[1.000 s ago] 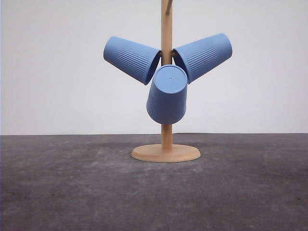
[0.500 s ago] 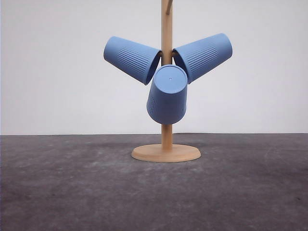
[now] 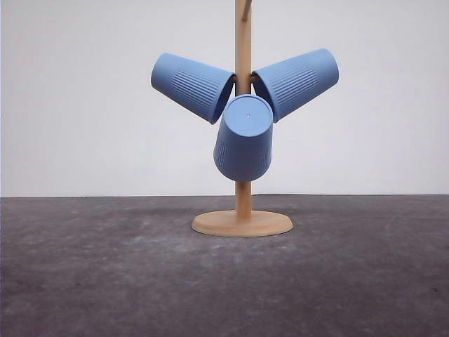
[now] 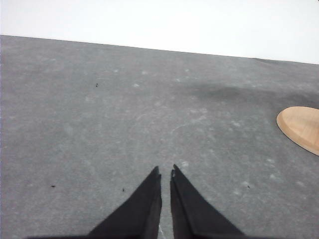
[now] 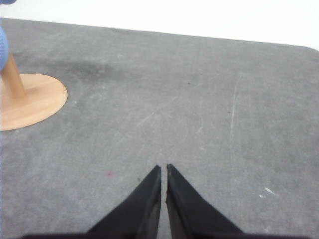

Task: Place three cups

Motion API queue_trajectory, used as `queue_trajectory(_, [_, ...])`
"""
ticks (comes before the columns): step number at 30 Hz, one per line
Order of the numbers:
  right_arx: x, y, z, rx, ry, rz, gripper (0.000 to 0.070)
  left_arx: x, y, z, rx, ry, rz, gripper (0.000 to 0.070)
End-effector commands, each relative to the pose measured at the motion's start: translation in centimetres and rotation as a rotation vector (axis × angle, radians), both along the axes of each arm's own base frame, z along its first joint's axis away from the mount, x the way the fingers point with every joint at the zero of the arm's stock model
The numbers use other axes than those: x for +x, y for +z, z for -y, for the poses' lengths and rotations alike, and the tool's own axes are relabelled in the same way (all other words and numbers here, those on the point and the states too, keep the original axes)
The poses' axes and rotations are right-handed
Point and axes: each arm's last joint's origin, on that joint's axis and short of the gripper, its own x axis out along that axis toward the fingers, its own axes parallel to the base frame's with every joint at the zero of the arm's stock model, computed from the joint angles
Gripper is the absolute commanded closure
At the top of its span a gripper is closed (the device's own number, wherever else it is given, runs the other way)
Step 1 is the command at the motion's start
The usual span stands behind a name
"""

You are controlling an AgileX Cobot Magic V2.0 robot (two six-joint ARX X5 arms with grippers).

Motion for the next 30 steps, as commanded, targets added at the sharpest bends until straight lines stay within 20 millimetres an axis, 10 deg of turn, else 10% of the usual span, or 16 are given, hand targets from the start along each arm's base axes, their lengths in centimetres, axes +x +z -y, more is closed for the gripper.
queue_trajectory(1, [0.1,-0.5,0.0,0.007,-0.002,0.025,0.0684,0.1,-0.3,0.0,0.003,0.001,0.001,0.0688])
queue_trajectory(30, [1.0,-2.6,0.2,0.055,-0.055,0.060,0.0683,0.1,-0.3,0.0,0.003,0.000,0.005,0.0688])
